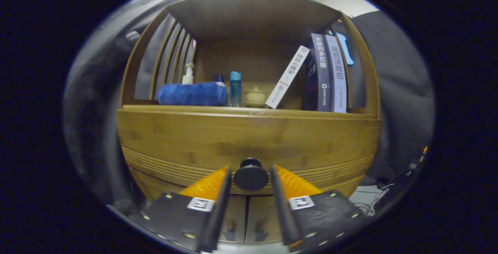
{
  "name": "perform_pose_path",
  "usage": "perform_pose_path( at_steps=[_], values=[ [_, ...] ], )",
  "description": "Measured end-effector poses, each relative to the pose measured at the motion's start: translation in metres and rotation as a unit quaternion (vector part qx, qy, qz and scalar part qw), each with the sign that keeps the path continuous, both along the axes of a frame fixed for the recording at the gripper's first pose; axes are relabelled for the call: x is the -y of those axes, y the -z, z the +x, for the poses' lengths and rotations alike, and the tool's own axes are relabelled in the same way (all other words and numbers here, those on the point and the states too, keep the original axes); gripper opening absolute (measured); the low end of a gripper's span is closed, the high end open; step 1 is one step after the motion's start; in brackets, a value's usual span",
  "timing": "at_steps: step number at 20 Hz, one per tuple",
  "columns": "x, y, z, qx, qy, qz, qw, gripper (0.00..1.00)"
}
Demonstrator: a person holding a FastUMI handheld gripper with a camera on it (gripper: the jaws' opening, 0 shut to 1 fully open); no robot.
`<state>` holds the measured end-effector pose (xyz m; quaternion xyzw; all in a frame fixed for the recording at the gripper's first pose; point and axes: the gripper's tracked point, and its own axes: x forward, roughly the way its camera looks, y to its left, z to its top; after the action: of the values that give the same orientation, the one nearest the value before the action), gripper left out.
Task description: Pull open the drawer, take out the items inside it, and place them on the countertop above the cabinet.
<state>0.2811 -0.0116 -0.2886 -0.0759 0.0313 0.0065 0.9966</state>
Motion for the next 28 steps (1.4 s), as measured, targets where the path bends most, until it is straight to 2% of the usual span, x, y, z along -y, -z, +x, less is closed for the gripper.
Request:
perform_pose_path(
  at_steps=[4, 6, 8, 11, 19, 23, 27, 28],
  values=[
    [0.005, -0.001, 0.004, -0.012, 0.006, 0.030, 0.999, 0.33],
    [0.005, -0.005, -0.012, -0.011, -0.003, 0.024, 1.000, 0.28],
    [0.011, -0.005, -0.037, -0.018, -0.007, 0.007, 1.000, 0.28],
    [0.014, -0.006, -0.070, -0.030, -0.001, 0.029, 0.999, 0.28],
    [0.023, 0.001, -0.151, -0.066, 0.003, 0.027, 0.997, 0.28],
    [0.016, 0.005, -0.168, -0.071, -0.004, 0.023, 0.997, 0.28],
    [0.015, 0.005, -0.169, -0.085, -0.006, 0.042, 0.996, 0.28],
    [0.015, 0.000, -0.171, -0.082, -0.005, 0.042, 0.996, 0.34]
  ],
)
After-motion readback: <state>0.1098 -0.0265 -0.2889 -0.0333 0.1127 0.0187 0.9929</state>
